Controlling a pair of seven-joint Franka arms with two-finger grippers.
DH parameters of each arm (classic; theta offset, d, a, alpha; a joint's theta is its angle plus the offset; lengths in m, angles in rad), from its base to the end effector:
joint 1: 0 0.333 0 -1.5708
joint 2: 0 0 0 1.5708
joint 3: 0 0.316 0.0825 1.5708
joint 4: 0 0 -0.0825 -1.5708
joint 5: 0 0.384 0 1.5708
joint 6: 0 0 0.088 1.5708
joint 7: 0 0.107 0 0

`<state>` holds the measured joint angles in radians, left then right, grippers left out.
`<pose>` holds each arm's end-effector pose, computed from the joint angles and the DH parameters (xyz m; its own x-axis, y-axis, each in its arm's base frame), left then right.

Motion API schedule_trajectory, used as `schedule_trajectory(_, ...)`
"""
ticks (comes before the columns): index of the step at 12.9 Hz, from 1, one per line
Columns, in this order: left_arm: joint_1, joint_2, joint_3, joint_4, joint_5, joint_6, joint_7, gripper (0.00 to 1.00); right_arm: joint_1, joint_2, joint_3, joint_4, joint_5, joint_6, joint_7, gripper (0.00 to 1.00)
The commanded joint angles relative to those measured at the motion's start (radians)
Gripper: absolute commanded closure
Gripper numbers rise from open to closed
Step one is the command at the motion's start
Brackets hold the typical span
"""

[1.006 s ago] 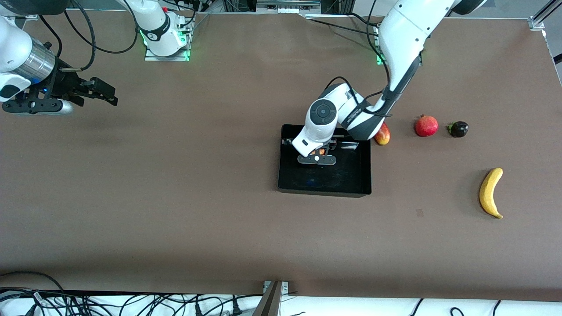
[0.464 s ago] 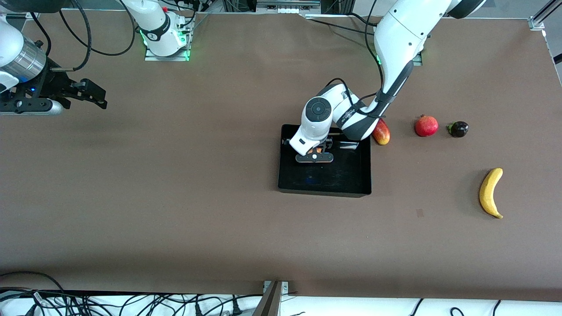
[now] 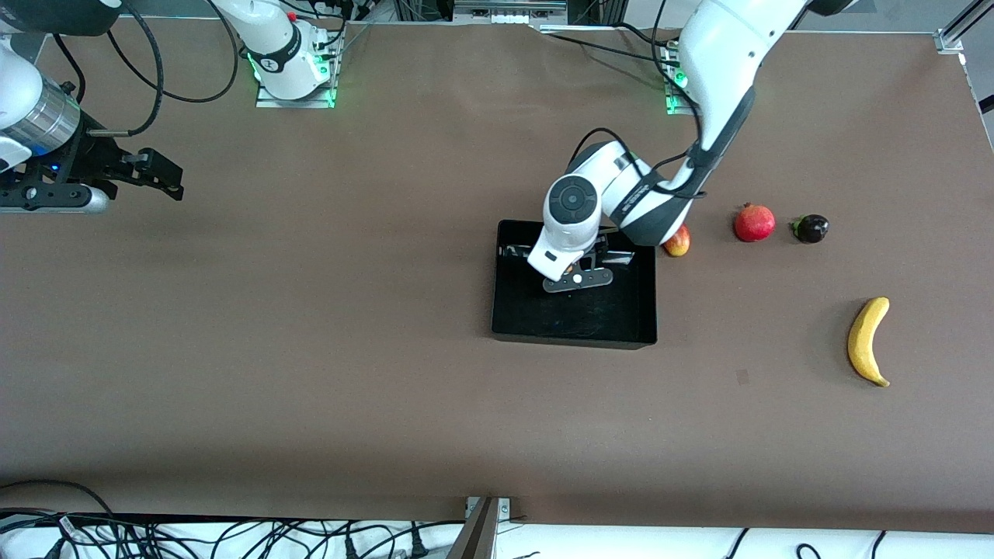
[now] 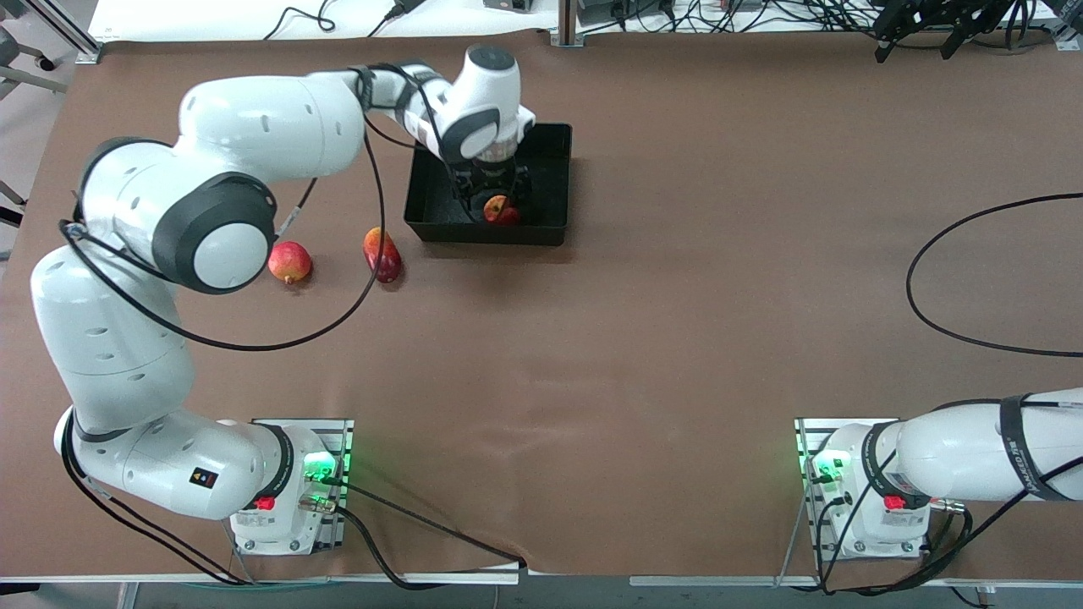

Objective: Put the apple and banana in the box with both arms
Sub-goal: 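Lower the apple into the black box and open the left gripper, then move the left gripper over to the yellow banana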

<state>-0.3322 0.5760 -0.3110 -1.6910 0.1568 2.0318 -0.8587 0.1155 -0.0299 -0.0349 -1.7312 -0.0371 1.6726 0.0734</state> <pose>0.5376 -0.3683 0.2601 0.9719 0.1682 -0.1649 0.1489 -0.9811 -0.1232 0.5479 0.0404 0.5737 0.9996 0.0110 -0.0261 0.0120 -0.9992 0.0377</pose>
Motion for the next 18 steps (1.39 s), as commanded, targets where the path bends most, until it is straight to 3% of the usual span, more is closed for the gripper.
schedule_trajectory(1,0.047,-0.059,0.076,0.08,-0.091,-0.206,0.214,0.0,-0.011,0.008,0.01,0.027,-0.014,-0.013,-0.001,0.0)
schedule_trajectory(3,0.09,-0.082,0.163,0.097,-0.095,-0.303,0.436,0.0,-0.013,0.01,0.01,0.027,-0.013,-0.013,-0.001,0.0)
schedule_trajectory(5,0.126,-0.091,0.275,0.094,-0.083,-0.318,0.681,0.0,-0.013,0.01,0.01,0.029,-0.01,-0.013,0.0,0.0)
schedule_trajectory(7,0.156,-0.079,0.383,0.091,-0.01,-0.282,0.894,0.0,-0.013,0.01,0.01,0.029,-0.01,-0.013,0.0,0.0)
schedule_trajectory(10,0.231,-0.032,0.489,0.082,0.05,-0.119,1.175,0.0,-0.013,0.01,0.01,0.029,-0.009,-0.013,0.002,0.0)
schedule_trajectory(13,0.338,0.016,0.495,0.077,0.067,0.016,1.318,0.0,-0.013,0.01,0.01,0.029,-0.009,-0.011,0.003,0.0)
schedule_trajectory(18,0.441,0.103,0.49,0.028,0.197,0.267,1.343,0.0,-0.014,0.01,0.01,0.029,-0.009,-0.013,0.005,0.0)
